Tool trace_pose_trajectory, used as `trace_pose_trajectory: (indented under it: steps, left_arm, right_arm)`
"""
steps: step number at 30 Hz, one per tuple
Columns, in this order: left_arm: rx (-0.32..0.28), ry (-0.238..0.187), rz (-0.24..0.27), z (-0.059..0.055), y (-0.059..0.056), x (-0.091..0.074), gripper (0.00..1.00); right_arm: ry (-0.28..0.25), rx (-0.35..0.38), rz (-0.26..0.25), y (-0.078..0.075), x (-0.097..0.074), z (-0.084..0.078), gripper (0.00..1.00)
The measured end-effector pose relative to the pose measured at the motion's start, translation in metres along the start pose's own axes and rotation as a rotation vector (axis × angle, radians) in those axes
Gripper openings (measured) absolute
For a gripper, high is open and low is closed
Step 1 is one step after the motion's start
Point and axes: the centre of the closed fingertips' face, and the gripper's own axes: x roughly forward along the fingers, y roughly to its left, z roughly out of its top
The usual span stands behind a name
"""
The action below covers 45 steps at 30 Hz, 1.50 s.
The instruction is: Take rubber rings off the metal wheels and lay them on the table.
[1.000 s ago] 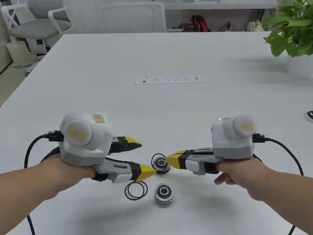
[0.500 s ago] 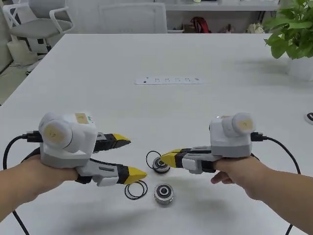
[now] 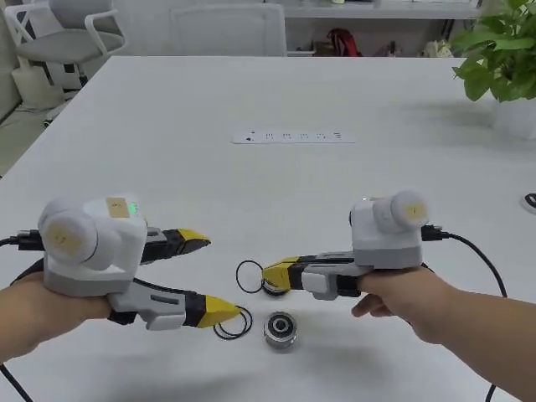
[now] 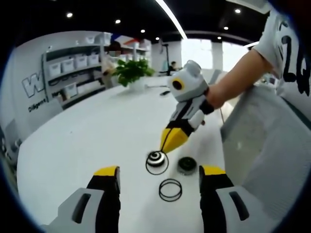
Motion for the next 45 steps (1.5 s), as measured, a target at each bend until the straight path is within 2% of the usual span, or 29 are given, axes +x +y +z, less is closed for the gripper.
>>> trace_pose_trajectory:
  steps: [6,18,26,37,45]
  left_arm:
    - [-0.015,-0.007,0.010,-0.002,0.001,-0.005,0.69]
    - [-0.033,-0.001,0.016,-0.013,0.000,-0.013,0.70]
    - [-0.044,-0.002,0.026,-0.016,0.002,-0.017,0.71]
    - [-0.051,0.002,0.034,-0.019,0.003,-0.021,0.70]
    - [-0.052,0.009,0.031,-0.020,0.002,-0.020,0.70]
  right_arm:
    - [0.012,0.019,0.020,0.005,0.004,-0.004,0.00]
    - [0.072,0.058,0.077,0.021,0.017,-0.020,0.00]
    - [0.106,0.090,0.116,0.031,0.026,-0.028,0.00]
    - [0.164,0.101,0.101,0.028,0.030,-0.044,0.00]
    - [0.167,0.071,0.073,0.023,0.030,-0.045,0.00]
